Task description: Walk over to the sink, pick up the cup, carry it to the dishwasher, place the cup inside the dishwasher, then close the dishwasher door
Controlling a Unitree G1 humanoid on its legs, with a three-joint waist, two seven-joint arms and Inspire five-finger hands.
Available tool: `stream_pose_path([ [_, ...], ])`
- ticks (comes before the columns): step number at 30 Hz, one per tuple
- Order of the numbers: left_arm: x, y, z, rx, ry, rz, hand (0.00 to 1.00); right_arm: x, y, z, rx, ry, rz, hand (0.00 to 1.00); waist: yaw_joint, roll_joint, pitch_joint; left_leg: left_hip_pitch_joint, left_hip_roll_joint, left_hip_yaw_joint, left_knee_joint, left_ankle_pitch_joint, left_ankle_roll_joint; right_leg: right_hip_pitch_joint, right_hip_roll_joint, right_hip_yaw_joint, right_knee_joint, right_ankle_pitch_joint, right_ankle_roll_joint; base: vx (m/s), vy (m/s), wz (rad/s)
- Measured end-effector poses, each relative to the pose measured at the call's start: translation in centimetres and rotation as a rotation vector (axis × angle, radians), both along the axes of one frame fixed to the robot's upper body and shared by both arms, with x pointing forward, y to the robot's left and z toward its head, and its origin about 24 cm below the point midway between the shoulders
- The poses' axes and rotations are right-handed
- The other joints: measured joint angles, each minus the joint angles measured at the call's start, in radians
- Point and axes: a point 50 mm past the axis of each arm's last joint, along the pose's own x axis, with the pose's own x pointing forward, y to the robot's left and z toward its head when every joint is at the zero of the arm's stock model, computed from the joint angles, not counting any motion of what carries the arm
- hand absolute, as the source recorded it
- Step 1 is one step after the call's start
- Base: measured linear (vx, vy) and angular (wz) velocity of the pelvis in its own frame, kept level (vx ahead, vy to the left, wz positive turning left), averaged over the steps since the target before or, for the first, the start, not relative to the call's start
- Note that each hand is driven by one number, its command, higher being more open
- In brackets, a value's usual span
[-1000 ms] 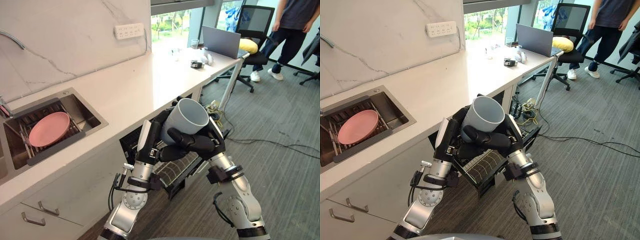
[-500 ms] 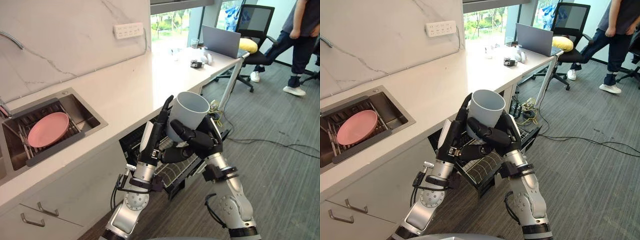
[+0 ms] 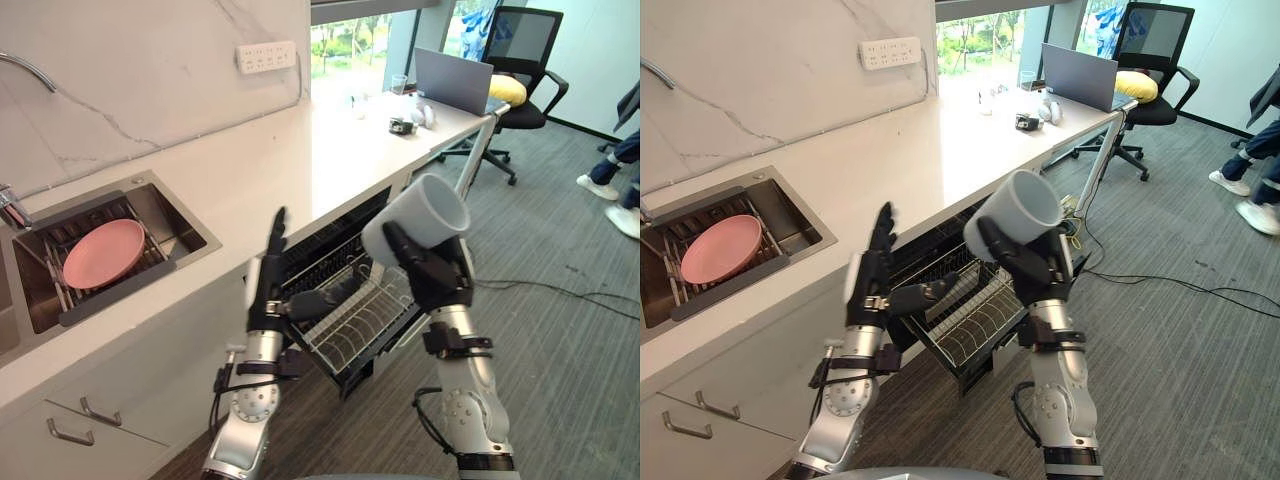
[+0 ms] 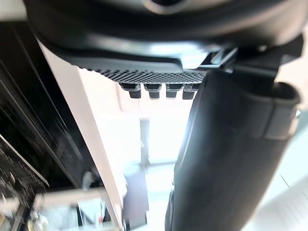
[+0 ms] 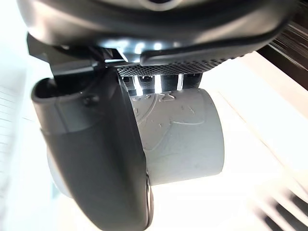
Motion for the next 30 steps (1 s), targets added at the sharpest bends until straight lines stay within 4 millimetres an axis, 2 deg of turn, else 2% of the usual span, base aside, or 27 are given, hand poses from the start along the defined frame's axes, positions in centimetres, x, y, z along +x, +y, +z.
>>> stream_pose_path([
  [2, -0.2, 0.5, -0.2, -0.016, 0.013, 0.026, 1.00, -0.1, -0.3, 0.1, 0.002, -0.014, -0.028, 0.00, 0.000, 0.000, 0.000, 0.000, -0.002, -0.003, 0.000, 0.000, 0.000, 0.001, -0.002, -0.002, 0.000, -0.001, 0.001, -0.01, -0.012, 0.03],
  [11, -0.4, 0.2, -0.5, -0.048, 0.035, 0.028, 1.00, -0.1, -0.2, 0.2, 0.000, -0.019, -0.029, 0.00, 0.002, -0.002, 0.001, 0.000, -0.005, -0.016, 0.000, 0.001, 0.001, 0.010, -0.006, -0.017, -0.004, -0.002, 0.003, -0.02, -0.024, 0.04],
  [15, -0.6, 0.7, -1.2, -0.073, 0.077, 0.054, 1.00, -0.1, -0.9, 0.0, -0.066, 0.004, -0.057, 0.00, 0.002, -0.006, 0.004, -0.003, -0.005, -0.022, 0.000, 0.001, 0.001, 0.012, -0.006, -0.024, -0.007, -0.002, 0.003, -0.02, -0.032, 0.05],
  [18, -1.2, 1.5, -3.2, -0.083, 0.173, 0.076, 1.00, 0.0, -1.7, -1.2, -0.142, 0.078, -0.071, 0.00, 0.006, -0.016, 0.010, -0.005, -0.006, -0.029, 0.000, 0.001, 0.001, 0.016, -0.007, -0.031, -0.011, -0.002, 0.003, -0.02, -0.034, 0.07],
  [21, -3.1, 2.2, -7.0, -0.089, 0.378, 0.105, 1.00, 0.0, -2.8, -2.9, -0.251, 0.181, -0.080, 0.00, 0.017, -0.017, 0.010, -0.010, -0.008, -0.039, -0.001, 0.001, 0.002, 0.016, -0.010, -0.041, -0.012, -0.006, 0.007, -0.02, -0.033, 0.11],
  [24, -6.5, 3.2, -11.3, -0.074, 0.615, 0.146, 1.00, -0.1, -4.2, -5.9, -0.354, 0.339, -0.053, 0.00, 0.027, -0.019, 0.010, -0.022, -0.014, -0.075, -0.008, 0.010, 0.003, 0.017, -0.013, -0.083, -0.012, -0.010, 0.013, -0.01, -0.045, 0.33],
  [26, -8.8, 4.4, -13.3, -0.073, 0.734, 0.201, 1.00, 0.0, -4.9, -8.1, -0.403, 0.460, -0.031, 0.00, 0.032, -0.020, 0.011, -0.028, -0.016, -0.102, -0.021, 0.024, 0.005, 0.016, -0.014, -0.111, -0.013, -0.011, 0.014, -0.02, -0.050, 0.41],
  [30, -11.5, 6.3, -14.5, -0.055, 0.829, 0.262, 1.00, -0.4, -6.1, -10.9, -0.461, 0.621, -0.009, 0.00, 0.067, -0.020, 0.012, -0.040, -0.020, -0.146, -0.037, 0.046, 0.004, 0.019, -0.016, -0.156, -0.013, -0.011, 0.014, -0.05, -0.043, 0.36],
])
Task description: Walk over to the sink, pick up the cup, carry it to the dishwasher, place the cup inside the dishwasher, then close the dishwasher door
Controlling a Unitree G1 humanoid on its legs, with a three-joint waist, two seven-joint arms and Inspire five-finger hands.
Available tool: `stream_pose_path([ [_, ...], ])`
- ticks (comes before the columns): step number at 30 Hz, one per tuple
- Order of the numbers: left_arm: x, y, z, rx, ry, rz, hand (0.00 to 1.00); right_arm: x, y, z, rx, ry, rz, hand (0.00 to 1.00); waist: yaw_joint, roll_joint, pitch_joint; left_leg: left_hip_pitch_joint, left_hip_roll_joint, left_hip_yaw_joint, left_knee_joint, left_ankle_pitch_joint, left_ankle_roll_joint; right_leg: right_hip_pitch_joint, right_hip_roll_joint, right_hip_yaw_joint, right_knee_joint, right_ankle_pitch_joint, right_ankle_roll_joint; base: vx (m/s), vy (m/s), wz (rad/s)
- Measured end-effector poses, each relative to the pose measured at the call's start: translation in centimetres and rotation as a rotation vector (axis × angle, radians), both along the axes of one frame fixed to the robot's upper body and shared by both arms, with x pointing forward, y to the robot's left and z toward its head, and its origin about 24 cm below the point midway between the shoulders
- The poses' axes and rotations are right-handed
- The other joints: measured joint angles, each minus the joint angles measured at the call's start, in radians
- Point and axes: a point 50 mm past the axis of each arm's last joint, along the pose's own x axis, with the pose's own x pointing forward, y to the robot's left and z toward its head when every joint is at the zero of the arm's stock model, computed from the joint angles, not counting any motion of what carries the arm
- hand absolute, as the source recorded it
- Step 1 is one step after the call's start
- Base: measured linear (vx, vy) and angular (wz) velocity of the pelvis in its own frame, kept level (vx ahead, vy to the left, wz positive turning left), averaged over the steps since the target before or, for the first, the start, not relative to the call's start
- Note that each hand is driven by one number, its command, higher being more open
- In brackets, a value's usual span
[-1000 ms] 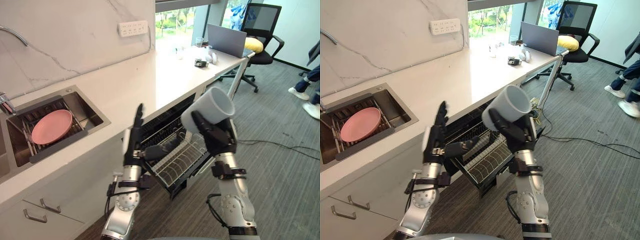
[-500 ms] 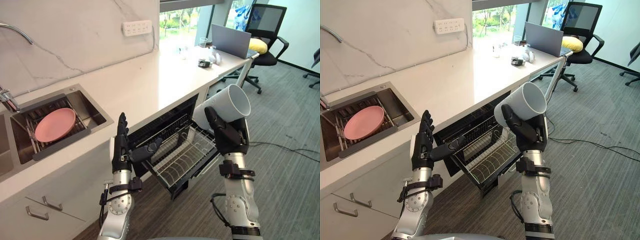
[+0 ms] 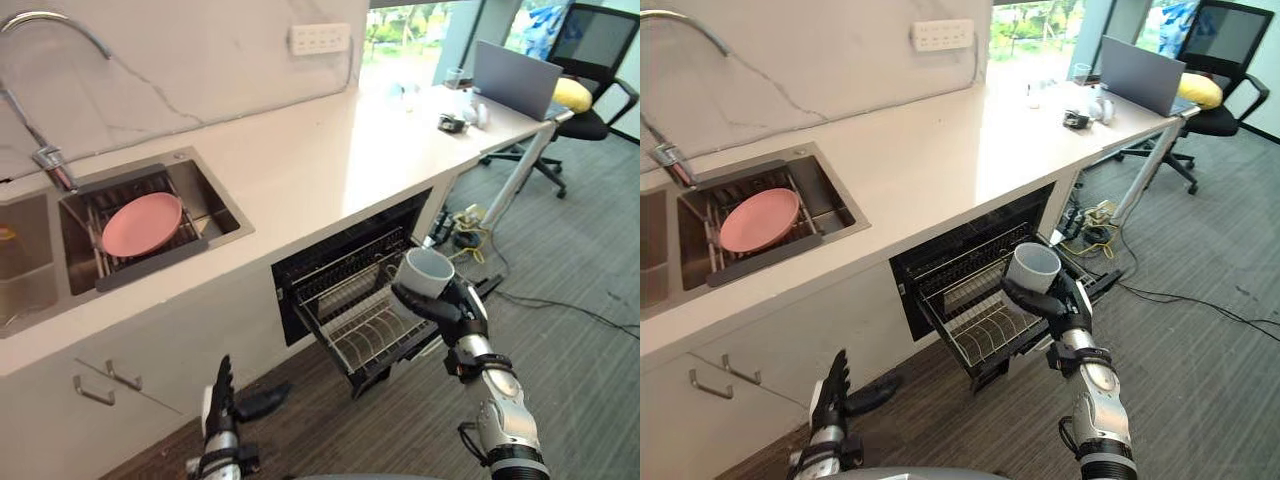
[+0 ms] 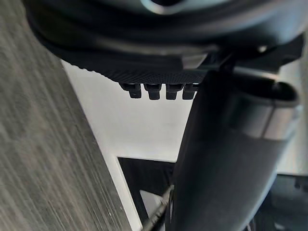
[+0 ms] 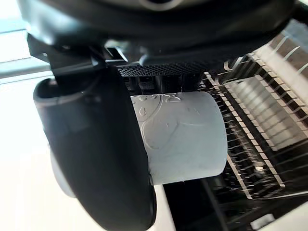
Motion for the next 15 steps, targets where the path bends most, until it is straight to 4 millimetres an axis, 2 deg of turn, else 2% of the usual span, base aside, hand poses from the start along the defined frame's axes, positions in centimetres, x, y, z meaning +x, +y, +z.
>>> stream_pose_path([
  [4, -2.0, 1.3, -0.6, 0.008, 0.056, 0.035, 1.00, 0.2, -0.7, -1.4, -0.044, 0.091, 0.007, 0.00, 0.023, 0.002, 0.011, -0.009, -0.014, -0.051, -0.004, 0.024, 0.005, 0.010, -0.012, -0.048, 0.000, -0.002, 0.000, -0.09, -0.025, 0.36],
  [10, -4.0, 1.4, -1.9, -0.012, 0.150, 0.045, 1.00, 1.3, -1.4, -2.2, -0.120, 0.181, 0.016, 0.00, 0.047, 0.006, 0.052, -0.022, -0.027, -0.101, -0.018, 0.054, 0.004, 0.011, -0.023, -0.098, 0.007, 0.001, 0.004, -0.11, -0.001, 0.26],
  [15, -3.2, 2.5, -1.6, 0.005, 0.124, 0.059, 1.00, 2.9, -2.4, -2.4, -0.157, 0.252, -0.007, 0.00, 0.086, 0.006, 0.115, -0.067, -0.034, -0.155, -0.016, 0.085, 0.009, -0.010, -0.026, -0.153, 0.010, 0.007, 0.004, -0.06, -0.002, 0.33],
])
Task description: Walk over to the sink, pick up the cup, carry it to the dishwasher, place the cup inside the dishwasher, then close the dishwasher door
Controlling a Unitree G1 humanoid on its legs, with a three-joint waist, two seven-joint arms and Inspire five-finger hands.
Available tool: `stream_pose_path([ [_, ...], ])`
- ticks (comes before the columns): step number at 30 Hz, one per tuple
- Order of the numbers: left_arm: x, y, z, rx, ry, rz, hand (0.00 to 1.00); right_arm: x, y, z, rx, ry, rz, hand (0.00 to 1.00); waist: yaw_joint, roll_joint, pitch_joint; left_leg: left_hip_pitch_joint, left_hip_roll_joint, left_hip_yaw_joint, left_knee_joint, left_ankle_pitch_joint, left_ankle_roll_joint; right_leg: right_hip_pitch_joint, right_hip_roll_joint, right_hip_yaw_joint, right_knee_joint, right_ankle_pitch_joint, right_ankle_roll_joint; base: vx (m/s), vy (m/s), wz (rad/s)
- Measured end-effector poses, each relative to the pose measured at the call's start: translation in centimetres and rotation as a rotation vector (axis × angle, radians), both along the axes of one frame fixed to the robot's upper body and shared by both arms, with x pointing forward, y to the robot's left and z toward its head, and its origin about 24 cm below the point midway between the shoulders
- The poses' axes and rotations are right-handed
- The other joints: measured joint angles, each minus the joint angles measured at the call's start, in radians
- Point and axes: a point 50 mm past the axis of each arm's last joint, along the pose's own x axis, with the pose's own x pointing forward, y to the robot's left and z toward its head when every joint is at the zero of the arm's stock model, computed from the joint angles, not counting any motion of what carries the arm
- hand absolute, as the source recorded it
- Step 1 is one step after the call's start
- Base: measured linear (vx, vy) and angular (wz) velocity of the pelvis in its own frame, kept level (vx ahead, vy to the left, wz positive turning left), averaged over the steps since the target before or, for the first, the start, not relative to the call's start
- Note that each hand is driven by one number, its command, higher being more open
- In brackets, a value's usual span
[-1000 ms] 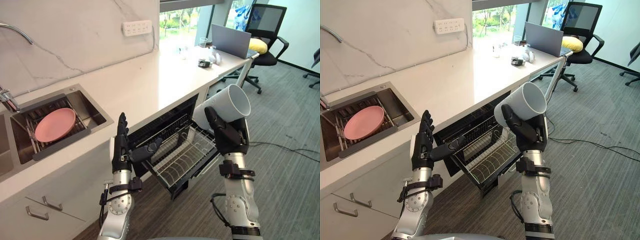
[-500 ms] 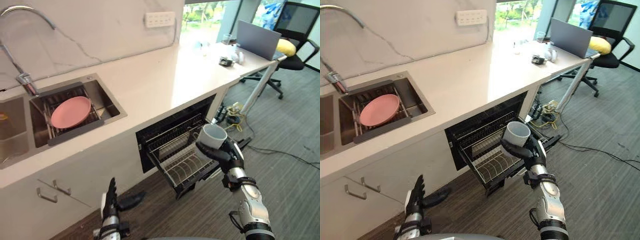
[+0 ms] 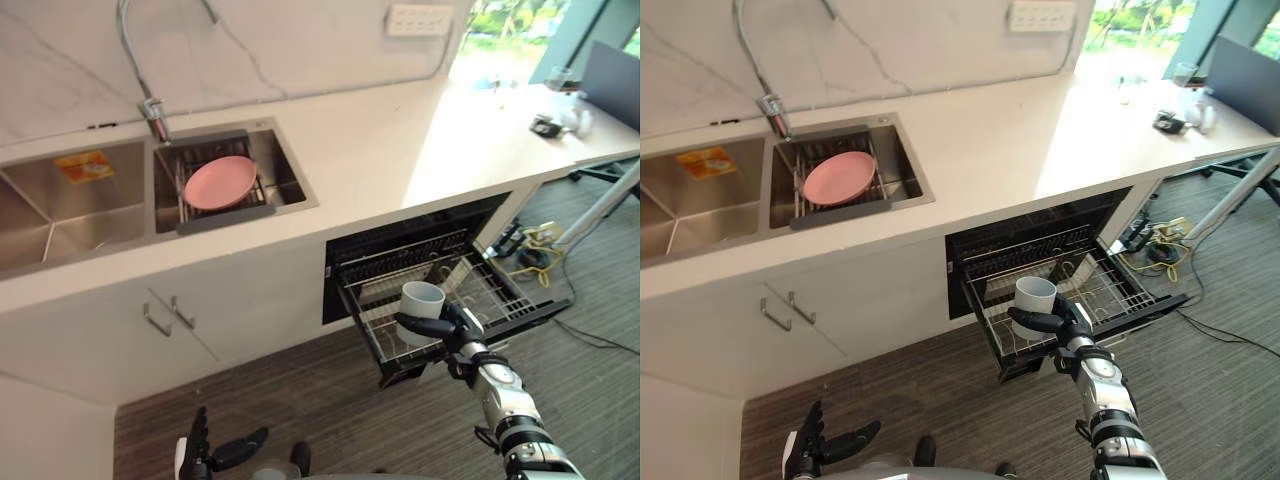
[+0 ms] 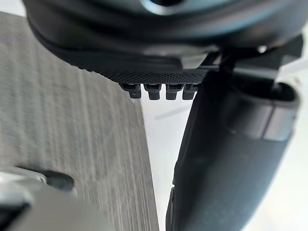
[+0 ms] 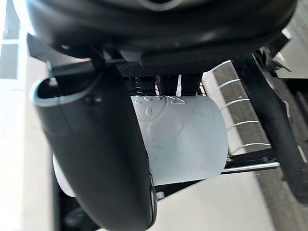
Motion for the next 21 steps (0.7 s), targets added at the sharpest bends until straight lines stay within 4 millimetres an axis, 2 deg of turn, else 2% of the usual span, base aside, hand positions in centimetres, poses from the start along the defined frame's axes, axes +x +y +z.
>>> stream_pose_path([
  [3, 1.2, 0.4, 0.4, 0.013, -0.036, -0.021, 1.00, 2.0, -0.5, 1.3, 0.005, -0.020, -0.028, 0.00, 0.031, 0.004, 0.062, -0.042, 0.000, -0.015, 0.018, 0.009, 0.001, -0.028, 0.001, -0.015, 0.005, 0.007, -0.006, -0.05, 0.004, 0.23],
  [5, 2.1, 0.7, 0.6, 0.017, -0.065, -0.012, 1.00, 4.1, -0.9, 3.4, 0.000, -0.079, -0.035, 0.00, 0.045, 0.012, 0.125, -0.079, -0.001, -0.025, 0.040, 0.013, 0.001, -0.056, 0.000, -0.025, 0.018, 0.009, -0.009, -0.04, 0.017, 0.17],
  [6, 2.3, 0.8, 0.7, 0.019, -0.071, -0.009, 1.00, 4.6, -1.0, 4.0, -0.006, -0.095, -0.035, 0.00, 0.047, 0.014, 0.137, -0.093, -0.001, -0.027, 0.047, 0.013, 0.001, -0.065, -0.001, -0.026, 0.024, 0.010, -0.009, -0.04, 0.021, 0.14],
  [8, 3.6, 1.0, 1.1, 0.024, -0.109, -0.005, 1.00, 6.2, -2.2, 6.6, -0.047, -0.158, -0.043, 0.00, 0.068, 0.024, 0.184, -0.146, -0.001, -0.034, 0.075, 0.013, 0.001, -0.110, -0.003, -0.033, 0.042, 0.011, -0.012, -0.03, 0.018, 0.12],
  [13, 5.7, 1.1, 1.8, 0.015, -0.176, -0.014, 1.00, 8.4, -4.0, 11.0, -0.098, -0.262, -0.093, 0.00, 0.088, 0.029, 0.264, -0.213, 0.002, -0.045, 0.110, 0.012, 0.000, -0.171, -0.011, -0.044, 0.082, 0.003, -0.023, -0.05, 0.016, 0.08],
  [21, 7.5, 0.9, 2.4, -0.029, -0.223, -0.012, 1.00, 10.4, -5.2, 16.1, -0.150, -0.333, -0.114, 0.00, 0.098, 0.044, 0.285, -0.295, 0.006, -0.051, 0.131, 0.016, -0.004, -0.268, -0.018, -0.047, 0.141, -0.017, -0.036, -0.02, 0.001, 0.02],
])
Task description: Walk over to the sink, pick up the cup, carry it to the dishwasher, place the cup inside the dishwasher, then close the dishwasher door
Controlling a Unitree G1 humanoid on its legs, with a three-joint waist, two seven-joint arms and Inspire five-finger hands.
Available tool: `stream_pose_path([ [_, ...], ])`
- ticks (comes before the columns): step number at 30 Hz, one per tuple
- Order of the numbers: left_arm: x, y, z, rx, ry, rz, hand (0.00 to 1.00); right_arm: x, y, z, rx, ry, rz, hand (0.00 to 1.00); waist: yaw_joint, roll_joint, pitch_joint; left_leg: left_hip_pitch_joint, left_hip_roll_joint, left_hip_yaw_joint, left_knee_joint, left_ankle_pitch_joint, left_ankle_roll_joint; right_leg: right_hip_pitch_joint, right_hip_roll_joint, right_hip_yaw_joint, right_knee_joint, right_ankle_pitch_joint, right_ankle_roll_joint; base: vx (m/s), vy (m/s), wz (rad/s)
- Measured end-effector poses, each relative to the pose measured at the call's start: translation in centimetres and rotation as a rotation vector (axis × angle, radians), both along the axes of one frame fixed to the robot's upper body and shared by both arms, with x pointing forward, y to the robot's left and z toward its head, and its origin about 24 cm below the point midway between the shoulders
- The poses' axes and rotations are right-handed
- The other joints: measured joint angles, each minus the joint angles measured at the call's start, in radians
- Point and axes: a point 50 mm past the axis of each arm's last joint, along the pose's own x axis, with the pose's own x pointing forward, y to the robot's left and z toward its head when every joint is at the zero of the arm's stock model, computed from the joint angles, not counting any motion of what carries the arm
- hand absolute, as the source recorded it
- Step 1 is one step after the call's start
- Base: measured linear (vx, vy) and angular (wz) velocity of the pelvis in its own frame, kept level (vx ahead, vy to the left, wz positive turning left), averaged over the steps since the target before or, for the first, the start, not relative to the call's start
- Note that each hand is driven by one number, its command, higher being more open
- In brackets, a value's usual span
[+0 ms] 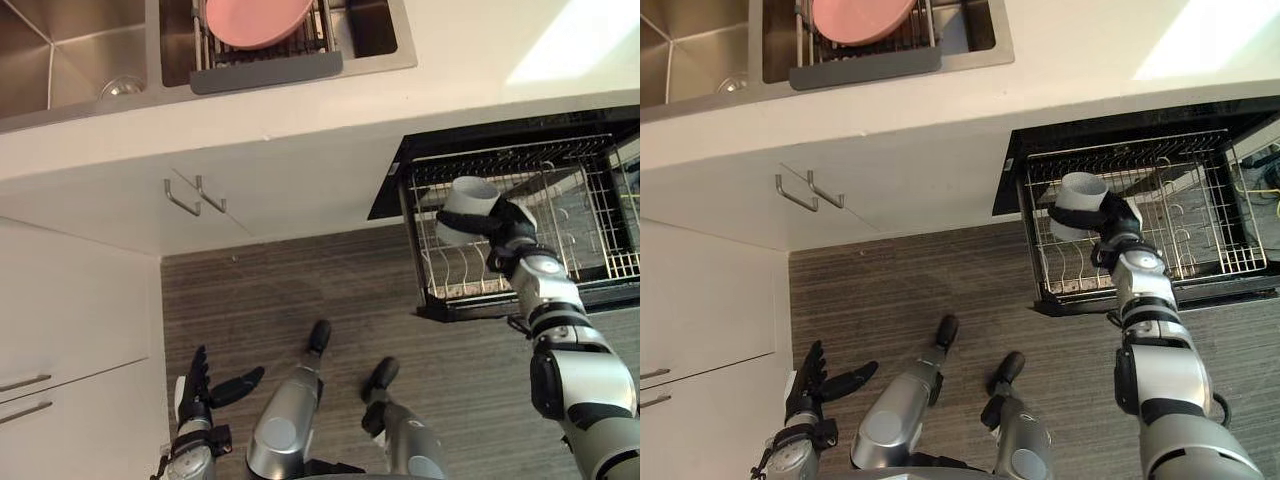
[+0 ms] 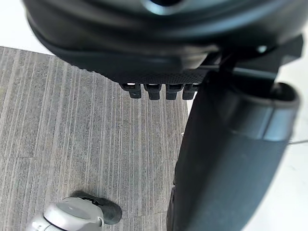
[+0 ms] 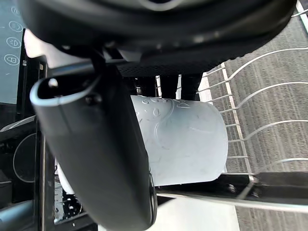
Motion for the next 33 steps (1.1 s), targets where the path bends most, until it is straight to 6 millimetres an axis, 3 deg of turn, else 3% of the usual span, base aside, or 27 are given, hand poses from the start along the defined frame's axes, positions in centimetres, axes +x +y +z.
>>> stream_pose_path([
  [4, 0.7, -0.1, 0.1, -0.019, -0.001, -0.006, 1.00, 0.3, -0.8, 1.7, -0.046, -0.004, -0.007, 0.00, 0.015, 0.008, 0.014, -0.023, 0.000, -0.009, 0.000, 0.003, -0.004, -0.043, -0.011, -0.005, 0.059, -0.035, -0.003, 0.01, -0.029, 0.08],
  [10, 1.2, -0.7, 0.1, -0.052, 0.002, -0.036, 1.00, 1.0, -0.2, 3.1, -0.078, -0.013, 0.045, 0.00, 0.020, 0.010, 0.022, -0.037, 0.000, -0.017, 0.003, 0.001, -0.008, -0.074, -0.023, -0.010, 0.115, -0.072, -0.005, 0.02, -0.046, 0.06],
  [11, 1.3, -1.0, 0.1, -0.059, 0.004, -0.049, 1.00, 1.2, 0.0, 3.3, -0.079, -0.014, 0.060, 1.00, 0.021, 0.009, 0.022, -0.042, 0.000, -0.020, 0.008, -0.002, -0.011, -0.081, -0.025, -0.012, 0.128, -0.080, -0.008, -0.01, -0.032, 0.06],
  [23, 1.8, -1.4, 0.4, -0.086, -0.007, -0.076, 1.00, 1.2, 0.3, 2.4, -0.035, 0.073, 0.105, 1.00, 0.024, 0.008, 0.024, -0.049, 0.005, -0.031, 0.012, -0.002, -0.017, -0.087, -0.022, -0.022, 0.142, -0.093, -0.012, -0.02, -0.042, 0.03],
  [33, 1.7, -1.6, 0.2, -0.090, 0.020, -0.083, 1.00, 1.2, -0.3, 3.2, -0.020, 0.065, 0.104, 1.00, 0.023, -0.003, 0.030, 0.019, 0.031, 0.006, -0.023, 0.004, -0.024, -0.032, 0.010, 0.014, 0.083, -0.061, -0.022, -0.02, -0.041, -0.13],
])
